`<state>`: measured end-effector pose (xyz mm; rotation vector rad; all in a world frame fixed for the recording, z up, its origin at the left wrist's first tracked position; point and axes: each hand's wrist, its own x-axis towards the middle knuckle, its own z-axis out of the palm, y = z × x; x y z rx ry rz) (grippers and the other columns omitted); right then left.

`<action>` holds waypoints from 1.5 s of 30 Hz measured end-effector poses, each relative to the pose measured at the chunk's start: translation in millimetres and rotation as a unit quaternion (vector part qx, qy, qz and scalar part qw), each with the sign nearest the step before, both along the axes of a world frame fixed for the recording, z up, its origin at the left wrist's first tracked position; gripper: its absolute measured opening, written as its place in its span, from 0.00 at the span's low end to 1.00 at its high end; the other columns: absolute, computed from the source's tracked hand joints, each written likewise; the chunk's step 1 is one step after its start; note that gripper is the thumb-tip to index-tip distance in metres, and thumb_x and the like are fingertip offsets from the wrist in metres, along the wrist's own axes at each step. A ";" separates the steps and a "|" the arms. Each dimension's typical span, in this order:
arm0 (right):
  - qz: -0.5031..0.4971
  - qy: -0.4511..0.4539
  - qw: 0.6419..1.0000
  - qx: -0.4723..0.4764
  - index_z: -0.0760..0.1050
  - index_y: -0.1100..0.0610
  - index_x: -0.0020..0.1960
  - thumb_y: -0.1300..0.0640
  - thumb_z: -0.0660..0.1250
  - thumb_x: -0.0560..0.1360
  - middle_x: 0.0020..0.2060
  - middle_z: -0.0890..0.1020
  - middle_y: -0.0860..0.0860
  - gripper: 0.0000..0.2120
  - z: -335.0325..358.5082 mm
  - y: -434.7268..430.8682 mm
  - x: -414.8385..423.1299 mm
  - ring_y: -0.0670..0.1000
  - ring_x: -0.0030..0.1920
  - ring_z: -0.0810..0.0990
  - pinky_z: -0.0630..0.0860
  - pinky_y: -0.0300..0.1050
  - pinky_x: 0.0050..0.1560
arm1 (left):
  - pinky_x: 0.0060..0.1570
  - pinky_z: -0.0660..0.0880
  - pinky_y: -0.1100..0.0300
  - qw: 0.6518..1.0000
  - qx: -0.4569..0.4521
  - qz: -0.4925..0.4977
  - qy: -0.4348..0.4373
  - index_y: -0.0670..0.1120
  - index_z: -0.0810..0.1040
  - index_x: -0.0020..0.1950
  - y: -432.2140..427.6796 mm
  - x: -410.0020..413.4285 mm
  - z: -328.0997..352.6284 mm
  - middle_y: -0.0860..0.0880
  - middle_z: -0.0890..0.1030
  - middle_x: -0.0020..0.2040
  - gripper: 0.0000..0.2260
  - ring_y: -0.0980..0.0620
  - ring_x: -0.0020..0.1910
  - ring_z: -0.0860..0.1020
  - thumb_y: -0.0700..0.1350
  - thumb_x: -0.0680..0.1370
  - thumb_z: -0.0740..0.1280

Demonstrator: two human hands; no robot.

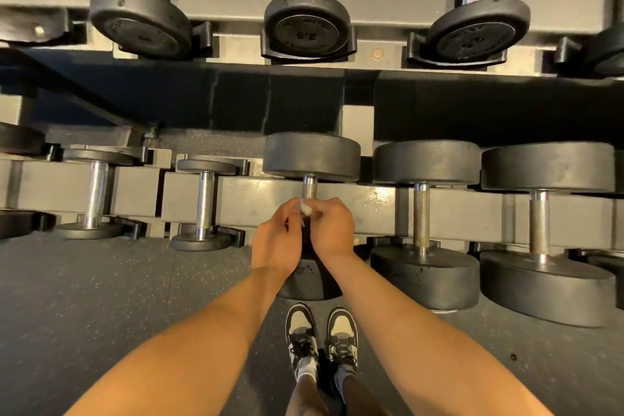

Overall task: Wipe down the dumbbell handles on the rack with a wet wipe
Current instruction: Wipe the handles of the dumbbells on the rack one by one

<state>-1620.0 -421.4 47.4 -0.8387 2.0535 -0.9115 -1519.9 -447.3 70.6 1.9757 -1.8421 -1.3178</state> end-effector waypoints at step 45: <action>0.080 -0.055 0.981 0.166 0.85 0.49 0.57 0.57 0.67 0.79 0.54 0.85 0.48 0.11 9.3 33.0 -4.3 0.50 0.51 0.82 0.80 0.45 0.54 | 0.59 0.75 0.46 0.989 -0.117 -0.090 -0.023 0.54 0.76 0.69 41.8 24.2 -10.6 0.53 0.83 0.58 0.23 0.47 0.57 0.78 0.56 0.83 0.48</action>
